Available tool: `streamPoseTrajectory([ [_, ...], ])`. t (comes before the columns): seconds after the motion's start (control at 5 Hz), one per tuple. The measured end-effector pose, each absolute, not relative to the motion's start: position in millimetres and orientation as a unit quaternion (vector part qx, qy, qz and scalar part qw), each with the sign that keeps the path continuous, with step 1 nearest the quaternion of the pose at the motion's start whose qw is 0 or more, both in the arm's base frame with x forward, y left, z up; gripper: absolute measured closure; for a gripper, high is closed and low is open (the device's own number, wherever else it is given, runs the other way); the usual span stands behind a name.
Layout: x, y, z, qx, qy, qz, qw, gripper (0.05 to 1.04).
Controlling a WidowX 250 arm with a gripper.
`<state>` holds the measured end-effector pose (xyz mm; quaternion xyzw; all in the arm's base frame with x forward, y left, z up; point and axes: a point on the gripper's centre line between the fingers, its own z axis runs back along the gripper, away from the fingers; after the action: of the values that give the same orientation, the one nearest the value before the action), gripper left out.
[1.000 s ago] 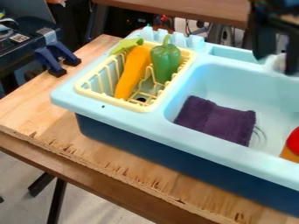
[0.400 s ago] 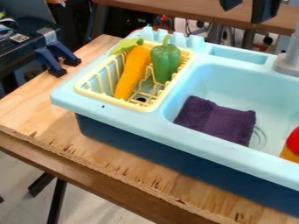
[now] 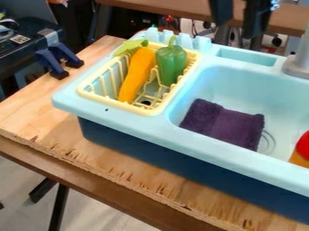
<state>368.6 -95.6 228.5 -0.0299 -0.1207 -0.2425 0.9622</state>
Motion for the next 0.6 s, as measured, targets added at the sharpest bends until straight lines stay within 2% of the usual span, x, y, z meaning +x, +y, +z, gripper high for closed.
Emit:
streamPoseTrajectory([
  [0.6, 371.2, -41.4, 220.9, -0.057, -0.141, -0.196, 0.969, 0.081],
])
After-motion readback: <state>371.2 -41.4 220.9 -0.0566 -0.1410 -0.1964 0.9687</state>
